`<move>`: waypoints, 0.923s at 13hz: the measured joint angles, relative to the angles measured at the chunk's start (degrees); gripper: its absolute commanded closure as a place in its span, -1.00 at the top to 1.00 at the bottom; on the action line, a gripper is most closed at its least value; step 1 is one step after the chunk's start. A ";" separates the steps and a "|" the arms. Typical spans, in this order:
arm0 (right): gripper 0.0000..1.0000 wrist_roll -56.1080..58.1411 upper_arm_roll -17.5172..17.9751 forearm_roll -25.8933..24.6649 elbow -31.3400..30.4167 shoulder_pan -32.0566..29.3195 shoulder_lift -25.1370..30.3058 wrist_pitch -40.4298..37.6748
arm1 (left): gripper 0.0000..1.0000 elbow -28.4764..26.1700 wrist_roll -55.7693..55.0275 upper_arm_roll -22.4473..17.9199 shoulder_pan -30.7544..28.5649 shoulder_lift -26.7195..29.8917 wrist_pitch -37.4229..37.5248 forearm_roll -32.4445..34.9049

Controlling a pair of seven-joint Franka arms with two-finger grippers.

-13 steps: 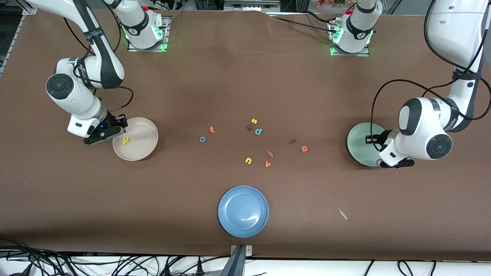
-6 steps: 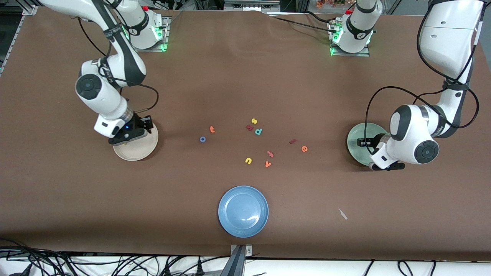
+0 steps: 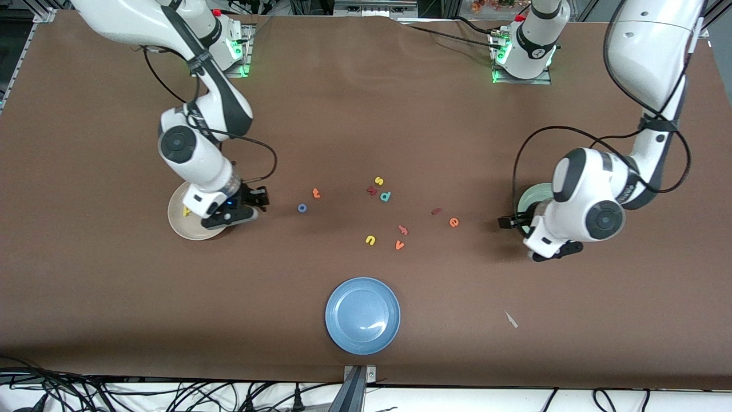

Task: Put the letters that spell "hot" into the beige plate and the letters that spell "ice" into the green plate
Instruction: 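Reach the left gripper to the orange e while the right reaches blue o, then grasp the orange e with the left gripper while the right grasps o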

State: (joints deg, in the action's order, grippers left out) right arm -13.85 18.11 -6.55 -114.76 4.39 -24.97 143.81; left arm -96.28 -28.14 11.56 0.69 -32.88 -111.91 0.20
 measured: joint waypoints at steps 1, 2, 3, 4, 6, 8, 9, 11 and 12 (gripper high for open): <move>0.27 -2.55 0.10 -0.02 0.86 1.66 -1.33 1.00 | 1.00 0.55 -3.88 0.01 2.01 -0.45 -0.72 0.00; 0.27 -4.89 0.14 -0.10 1.25 3.27 -2.41 2.18 | 1.00 1.18 -8.45 0.00 3.84 -1.26 -2.65 0.00; 0.27 -7.17 0.16 -0.15 1.45 4.86 -3.23 3.12 | 1.00 1.68 -13.75 -0.02 5.24 -2.34 -5.40 0.00; 0.27 -9.40 0.17 -0.40 1.71 6.25 -3.89 3.62 | 1.00 1.94 -19.26 -0.04 6.27 -3.50 -8.28 0.00; 0.27 -14.34 0.16 -3.20 2.16 8.04 -5.22 4.05 | 1.00 2.18 -28.38 -0.07 7.66 -5.68 -13.66 0.00; 0.27 -19.79 0.15 -8.63 2.30 8.42 -6.56 4.87 | 0.99 2.31 -33.79 -0.09 8.48 -6.90 -16.57 0.00; 0.27 -21.17 0.11 -10.21 2.30 8.42 -7.10 5.15 | 0.88 2.38 -35.30 -0.10 9.07 -7.35 -17.06 0.00; 0.27 -21.70 -0.04 -10.92 2.30 8.42 -7.62 5.39 | 0.34 2.41 -37.05 -0.12 10.57 -8.03 -17.60 0.00; 0.27 -21.70 -0.06 -10.94 2.30 8.42 -7.69 5.39 | 0.32 2.42 -37.62 -0.12 10.96 -8.16 -17.63 0.00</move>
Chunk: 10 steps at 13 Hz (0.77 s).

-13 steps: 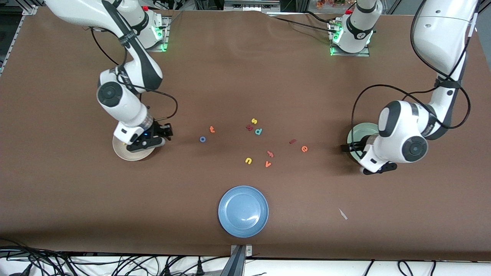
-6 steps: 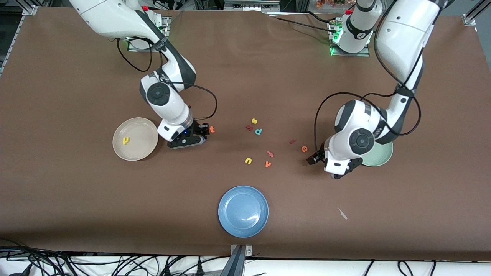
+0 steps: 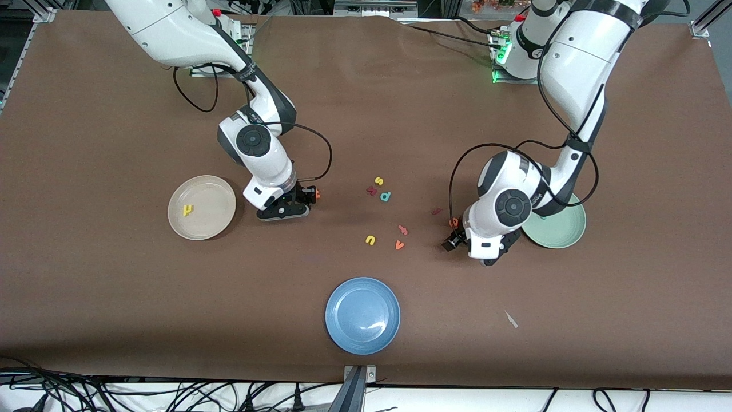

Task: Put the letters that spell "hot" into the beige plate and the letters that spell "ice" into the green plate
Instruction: 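Grasp the orange e with the left gripper while the right grasps o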

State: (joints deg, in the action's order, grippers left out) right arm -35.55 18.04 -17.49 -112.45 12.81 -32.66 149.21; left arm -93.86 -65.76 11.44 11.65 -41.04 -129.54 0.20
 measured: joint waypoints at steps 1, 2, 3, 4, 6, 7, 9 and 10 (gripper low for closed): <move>0.27 -0.01 -0.01 -0.01 0.00 0.00 -0.07 0.00 | 0.32 0.00 -0.17 -0.02 0.11 -0.06 0.00 0.00; 0.27 -0.01 -0.02 -0.02 -0.01 0.00 -0.24 -0.01 | 0.32 -0.01 -0.15 -0.09 0.10 -0.11 0.03 0.00; 0.27 -0.01 -0.02 -0.05 -0.04 0.02 -0.69 0.12 | 0.32 -0.07 -0.10 -0.16 0.10 -0.18 0.11 0.01; 0.27 -0.02 -0.02 -0.05 -0.21 0.04 -1.34 0.82 | 0.32 -0.28 -0.09 -0.17 0.10 -0.24 0.14 0.01; 0.27 -0.03 -0.02 -0.08 -0.70 0.10 -2.35 2.24 | 0.32 -0.71 -0.07 -0.17 0.13 -0.48 0.20 0.03; 0.26 -0.18 -0.02 -0.08 -0.81 0.11 -2.58 2.44 | 0.27 -0.86 -0.06 -0.17 0.26 -0.70 0.20 0.03; 0.16 -1.39 -0.01 -0.47 -0.83 0.34 -2.71 2.95 | 0.00 -1.05 -0.06 -0.16 0.67 -0.93 0.21 0.04; 0.10 -2.14 -0.01 -0.99 -0.85 0.61 -2.74 3.16 | -0.09 -1.19 -0.07 -0.16 0.81 -0.93 0.23 0.04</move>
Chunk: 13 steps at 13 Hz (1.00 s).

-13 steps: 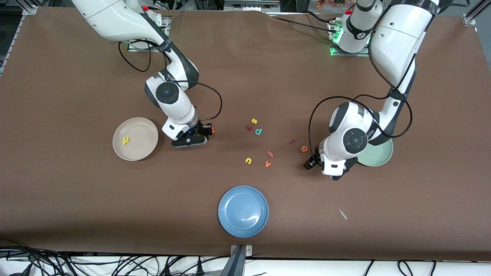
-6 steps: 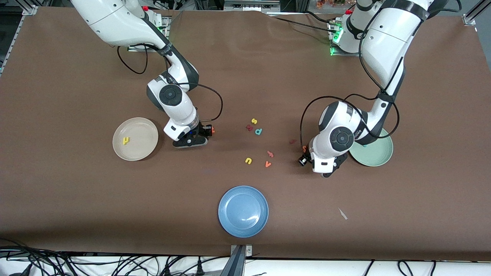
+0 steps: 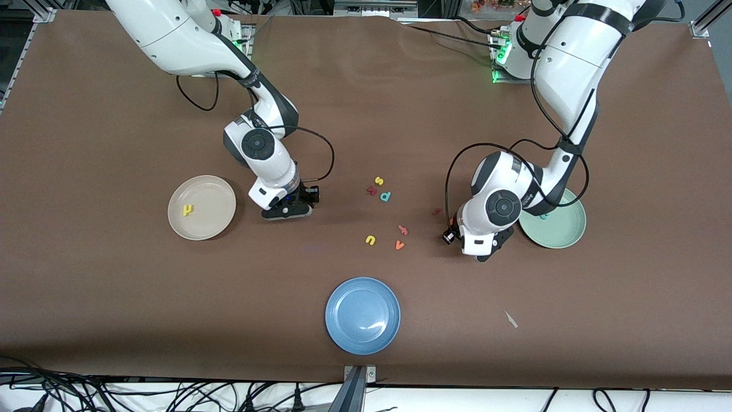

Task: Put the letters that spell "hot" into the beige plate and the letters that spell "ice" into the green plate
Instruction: 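Grasp the orange e with the left gripper while the right grasps o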

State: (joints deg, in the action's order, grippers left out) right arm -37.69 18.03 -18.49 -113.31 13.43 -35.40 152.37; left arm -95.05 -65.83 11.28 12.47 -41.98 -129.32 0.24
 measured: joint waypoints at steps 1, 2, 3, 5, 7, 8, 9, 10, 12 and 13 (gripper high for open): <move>0.05 -0.37 0.00 -0.25 0.00 0.23 0.00 0.10 | -0.10 -0.15 0.00 0.00 0.08 0.00 0.01 0.00; -0.01 -0.44 0.00 -0.38 0.00 0.33 0.01 0.16 | -0.10 -0.27 0.00 0.00 0.10 0.00 0.01 0.00; -0.04 -0.48 -0.04 -0.43 0.00 0.32 0.04 0.16 | -0.10 -0.27 0.00 -0.01 0.09 0.01 0.03 0.00; -0.20 -0.53 -0.14 -0.78 -0.01 0.32 0.08 0.13 | -0.10 -0.28 0.00 -0.02 0.09 0.01 0.15 0.01; -0.43 -0.59 -0.28 -1.67 -0.08 0.31 0.14 0.11 | -0.10 -0.41 0.00 -0.07 0.09 0.02 0.28 0.03; -0.58 -0.61 -0.38 -1.80 -0.12 0.26 0.15 0.11 | -0.10 -0.49 0.00 -0.09 0.09 0.02 0.35 0.06; -0.64 -0.61 -0.39 -1.92 -0.14 0.27 0.15 0.13 | -0.10 -0.58 0.00 -0.13 0.08 0.02 0.47 0.11; -0.66 -0.62 -0.33 -2.08 -0.17 0.28 0.46 0.13 | -0.10 -0.70 0.00 -0.15 0.08 0.02 0.73 0.14; -0.66 -0.62 -0.36 -2.50 -0.21 0.33 0.44 0.23 | -0.10 -0.75 0.00 -0.15 0.09 0.03 0.73 0.14; -0.66 -0.41 -0.59 -2.77 -0.21 0.32 0.52 0.21 | -0.13 -0.76 0.00 -0.15 0.09 0.03 0.73 0.14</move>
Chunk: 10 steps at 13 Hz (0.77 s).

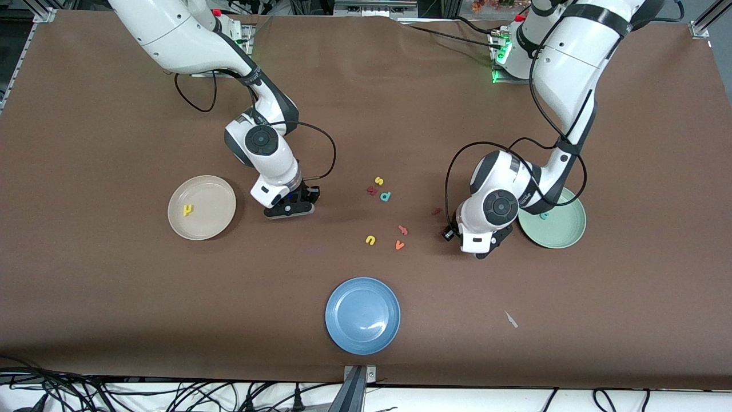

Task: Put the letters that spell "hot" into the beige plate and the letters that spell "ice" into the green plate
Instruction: 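Grasp the orange e with the left gripper while the right grasps o, then place the e on the green plate while the right gripper places o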

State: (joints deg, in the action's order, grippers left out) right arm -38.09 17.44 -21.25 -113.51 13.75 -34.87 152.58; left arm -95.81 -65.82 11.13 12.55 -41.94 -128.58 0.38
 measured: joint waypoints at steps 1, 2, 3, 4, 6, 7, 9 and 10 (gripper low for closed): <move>-0.66 0.93 -0.61 -0.34 0.03 -0.11 0.38 -0.50 | -0.25 0.00 0.00 0.00 0.01 0.00 0.00 0.00; -0.66 3.14 -1.28 -0.43 0.06 -0.67 1.37 -2.31 | -0.38 0.01 0.00 0.01 0.01 0.00 -0.04 0.00; -0.66 6.50 -1.73 -0.44 0.10 -1.97 2.94 -5.12 | -0.53 0.02 0.00 0.04 0.02 0.01 -0.12 0.00; -0.66 10.50 -1.88 -0.44 0.12 -3.83 4.81 -7.73 | -0.77 0.02 0.00 0.08 0.04 0.04 -0.12 0.00; -0.65 19.37 -1.97 -0.43 0.10 -7.99 8.65 -12.49 | -1.00 0.02 0.00 0.10 0.05 0.05 -0.12 0.00; -0.65 24.70 -2.00 -0.39 0.02 -10.05 10.32 -14.80 | -1.00 0.02 0.00 0.11 0.06 0.05 -0.11 0.00; -0.61 33.69 -2.06 0.46 -0.98 -13.78 12.63 -17.08 | -1.00 0.22 0.44 0.05 -0.05 0.28 0.13 0.00; -0.54 36.39 -2.10 0.69 -1.94 -15.44 13.28 -17.21 | -1.00 0.69 1.87 0.02 -0.31 0.86 1.50 0.01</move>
State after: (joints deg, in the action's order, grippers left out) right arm -1.70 15.34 -20.56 -115.46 -1.70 -21.60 135.37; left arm -95.12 -63.96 11.15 12.25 -41.08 -127.08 0.39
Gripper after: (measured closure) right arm 0.718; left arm 0.925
